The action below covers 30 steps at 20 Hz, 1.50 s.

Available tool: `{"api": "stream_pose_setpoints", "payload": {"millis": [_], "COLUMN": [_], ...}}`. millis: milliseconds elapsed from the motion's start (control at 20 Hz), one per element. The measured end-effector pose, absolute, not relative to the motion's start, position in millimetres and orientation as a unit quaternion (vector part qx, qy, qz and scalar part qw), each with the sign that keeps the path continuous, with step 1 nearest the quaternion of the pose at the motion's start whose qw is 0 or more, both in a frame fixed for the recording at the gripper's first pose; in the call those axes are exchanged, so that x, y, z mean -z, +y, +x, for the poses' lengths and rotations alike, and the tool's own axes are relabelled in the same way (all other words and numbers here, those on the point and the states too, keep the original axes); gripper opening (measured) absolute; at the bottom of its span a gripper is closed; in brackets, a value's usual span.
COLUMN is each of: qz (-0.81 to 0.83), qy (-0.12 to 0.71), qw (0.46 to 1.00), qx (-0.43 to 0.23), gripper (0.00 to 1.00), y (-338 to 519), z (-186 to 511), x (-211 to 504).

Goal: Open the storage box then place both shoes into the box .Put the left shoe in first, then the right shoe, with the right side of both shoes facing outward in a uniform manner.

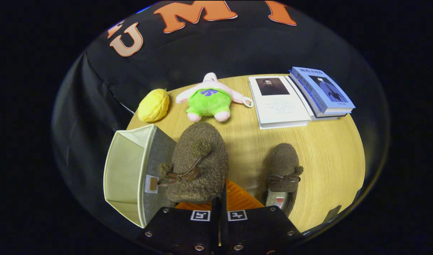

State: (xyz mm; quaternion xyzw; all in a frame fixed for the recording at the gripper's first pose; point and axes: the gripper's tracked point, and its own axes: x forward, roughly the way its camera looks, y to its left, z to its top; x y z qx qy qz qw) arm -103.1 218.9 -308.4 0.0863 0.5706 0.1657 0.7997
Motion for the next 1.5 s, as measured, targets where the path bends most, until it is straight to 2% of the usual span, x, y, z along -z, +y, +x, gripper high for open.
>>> {"api": "stream_pose_setpoints", "payload": {"millis": [400, 750, 1200, 1500], "qz": [0.095, 0.100, 0.067, 0.039], "qy": [0.550, 0.538, 0.560, 0.598], "qw": [0.808, 0.804, 0.787, 0.768], "qx": [-0.187, -0.231, -0.251, -0.227], "gripper": [0.03, 0.03, 0.03, 0.03], "y": [260, 326, 398, 418], "z": [-100, -103, -121, -136], "x": [250, 217, 238, 285]}}
